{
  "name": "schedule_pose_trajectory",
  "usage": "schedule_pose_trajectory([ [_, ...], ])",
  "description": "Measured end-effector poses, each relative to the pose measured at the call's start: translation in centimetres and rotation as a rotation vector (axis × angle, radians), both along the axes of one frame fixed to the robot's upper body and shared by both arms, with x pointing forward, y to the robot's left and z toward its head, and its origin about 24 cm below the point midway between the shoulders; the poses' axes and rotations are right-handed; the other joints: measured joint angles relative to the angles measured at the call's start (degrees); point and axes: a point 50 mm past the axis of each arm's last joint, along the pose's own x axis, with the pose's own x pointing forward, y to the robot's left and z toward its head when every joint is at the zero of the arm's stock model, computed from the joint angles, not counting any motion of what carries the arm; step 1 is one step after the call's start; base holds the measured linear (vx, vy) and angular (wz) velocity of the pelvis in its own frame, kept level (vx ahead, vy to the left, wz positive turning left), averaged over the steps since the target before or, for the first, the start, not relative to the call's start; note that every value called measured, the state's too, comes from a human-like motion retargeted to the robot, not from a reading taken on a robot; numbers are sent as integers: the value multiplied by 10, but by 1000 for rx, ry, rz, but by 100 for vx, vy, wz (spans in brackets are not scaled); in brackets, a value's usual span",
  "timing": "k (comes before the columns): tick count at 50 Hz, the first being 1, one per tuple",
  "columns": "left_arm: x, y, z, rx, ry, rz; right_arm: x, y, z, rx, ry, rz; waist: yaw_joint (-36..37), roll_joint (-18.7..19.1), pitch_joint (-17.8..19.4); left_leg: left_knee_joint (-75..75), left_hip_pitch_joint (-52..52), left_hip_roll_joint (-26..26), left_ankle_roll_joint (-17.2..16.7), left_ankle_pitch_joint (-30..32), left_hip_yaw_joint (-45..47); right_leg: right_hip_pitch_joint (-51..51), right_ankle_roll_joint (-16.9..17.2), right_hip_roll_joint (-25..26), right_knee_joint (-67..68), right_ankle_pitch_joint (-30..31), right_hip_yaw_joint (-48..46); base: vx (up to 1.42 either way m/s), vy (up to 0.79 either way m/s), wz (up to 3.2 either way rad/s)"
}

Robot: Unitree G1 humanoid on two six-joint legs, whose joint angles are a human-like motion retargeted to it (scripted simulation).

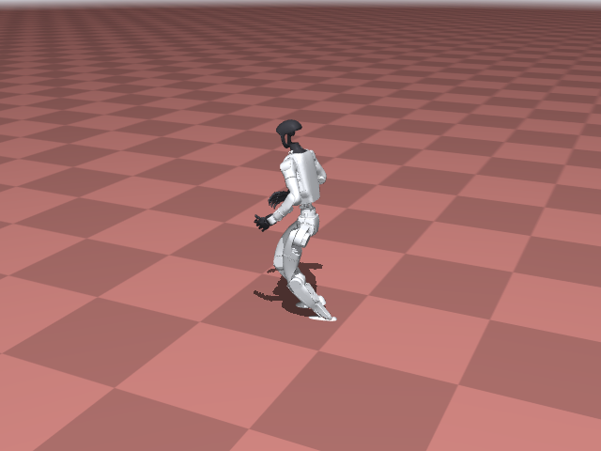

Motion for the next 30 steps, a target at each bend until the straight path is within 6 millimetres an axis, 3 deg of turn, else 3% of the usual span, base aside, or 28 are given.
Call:
schedule_pose_trajectory([
  [5, 19, -3, 20, -41, -105, 11, 2, -2, 4, -5, -27, -28, -20, 6, 6, 11, 30, 6, -6, -2, -26, 2, 7, 38, -82, 9, -2, 22, -4, 33],
  [12, 12, -2, 11, -7, -63, 14, 4, 10, 9, 28, -41, 24, -14, 38, -8, 166, -3, 110, -77, 159, -11, 81, 11, 115, -213, 57, -25, 14, -6, 10],
  [15, 4, 3, 2, 48, -19, 33, 5, 14, 16, 11, -73, 52, 2, 38, -7, 297, -47, 153, -76, 202, -1, 101, -7, 134, -206, 20, -29, 8, -5, 0],
  [20, -5, 16, -16, 196, 60, 48, 17, 11, 30, -89, -131, 75, 38, 25, 1, 398, -135, 194, -50, 172, 10, 120, -29, 141, -188, -64, -23, 15, -2, 5],
  [25, -32, 24, -43, 286, 199, 2, 18, 5, 29, -124, -105, 79, 67, -9, -15, 242, -195, 138, -59, 154, 21, 155, 13, 104, -215, -17, -4, 23, 3, 22],
  [30, -59, 26, -61, 327, 316, -73, 14, -8, 25, -233, -65, 96, 67, -53, -27, 22, -193, 29, -71, 205, 12, 174, 63, 43, -177, 32, 25, 23, 5, 45],
])
